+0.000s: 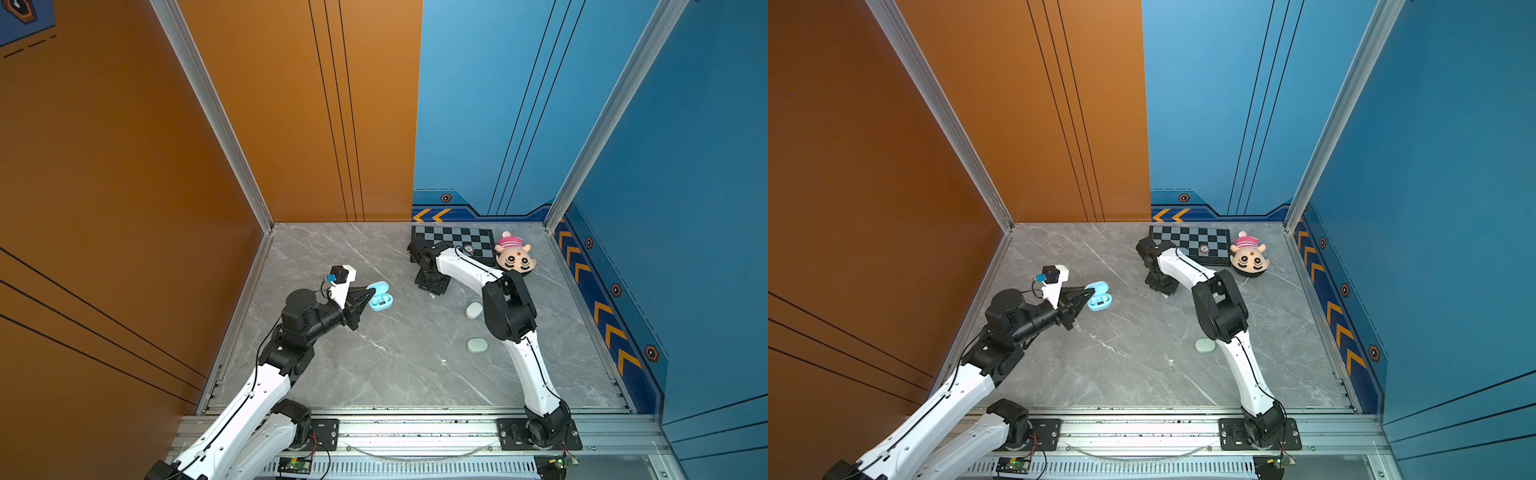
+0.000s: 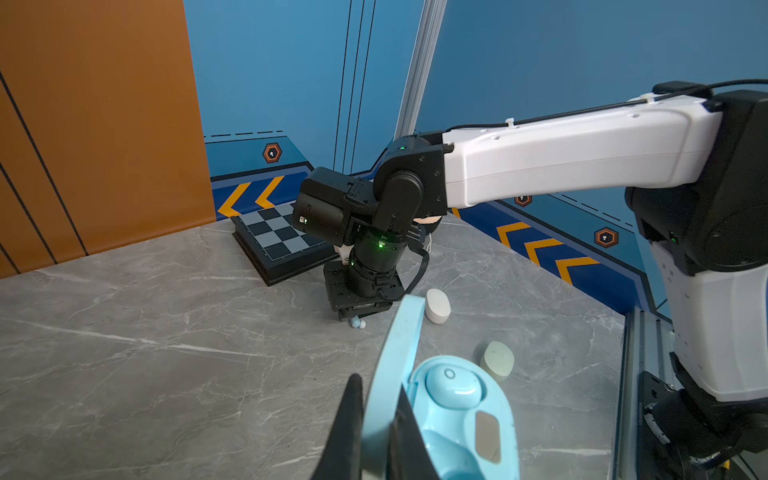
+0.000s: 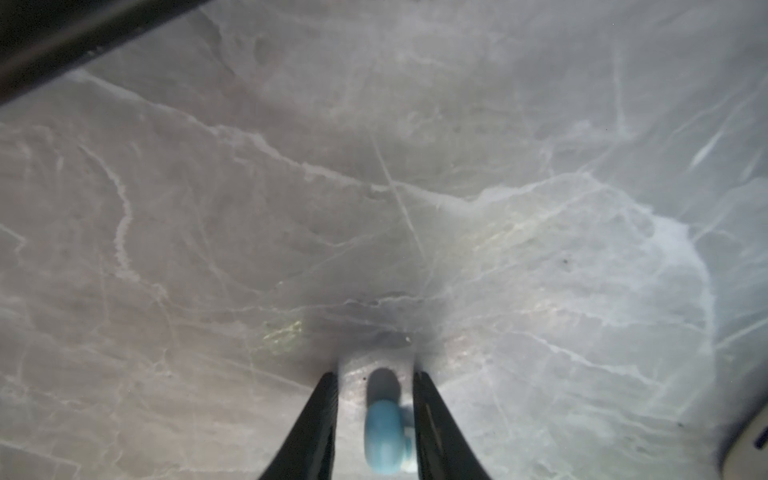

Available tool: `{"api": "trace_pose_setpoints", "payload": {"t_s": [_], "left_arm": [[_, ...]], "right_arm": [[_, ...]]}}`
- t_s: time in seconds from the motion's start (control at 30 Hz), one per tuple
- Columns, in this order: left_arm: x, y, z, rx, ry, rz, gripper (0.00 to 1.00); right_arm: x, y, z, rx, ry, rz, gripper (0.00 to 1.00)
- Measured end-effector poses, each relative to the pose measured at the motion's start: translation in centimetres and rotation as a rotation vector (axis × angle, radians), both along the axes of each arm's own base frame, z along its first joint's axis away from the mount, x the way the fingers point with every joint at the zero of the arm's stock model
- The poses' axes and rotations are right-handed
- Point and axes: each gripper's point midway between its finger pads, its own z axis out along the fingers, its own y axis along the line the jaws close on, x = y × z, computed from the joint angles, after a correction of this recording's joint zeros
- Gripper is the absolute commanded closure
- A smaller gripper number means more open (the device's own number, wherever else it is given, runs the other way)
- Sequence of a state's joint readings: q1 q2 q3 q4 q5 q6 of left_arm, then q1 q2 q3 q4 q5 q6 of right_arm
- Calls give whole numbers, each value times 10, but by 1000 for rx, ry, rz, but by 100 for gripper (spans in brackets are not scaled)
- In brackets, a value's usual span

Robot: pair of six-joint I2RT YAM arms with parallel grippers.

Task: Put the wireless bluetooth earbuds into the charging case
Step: 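Move the right gripper back to the second earbud near the checkerboard, then close the right gripper on the second light blue earbud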

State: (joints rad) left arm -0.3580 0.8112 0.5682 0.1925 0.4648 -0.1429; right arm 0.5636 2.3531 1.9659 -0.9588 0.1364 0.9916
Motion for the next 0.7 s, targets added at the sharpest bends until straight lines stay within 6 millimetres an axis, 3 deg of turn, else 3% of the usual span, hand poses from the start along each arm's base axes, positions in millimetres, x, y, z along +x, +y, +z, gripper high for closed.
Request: {"api": "trace_pose_setpoints", "payload": {"t_s": [0.7], "left_arm": [[-6, 5, 8, -28, -14, 7, 100]], "right_arm": [[-6, 3, -2, -21, -18, 26, 80]]}}
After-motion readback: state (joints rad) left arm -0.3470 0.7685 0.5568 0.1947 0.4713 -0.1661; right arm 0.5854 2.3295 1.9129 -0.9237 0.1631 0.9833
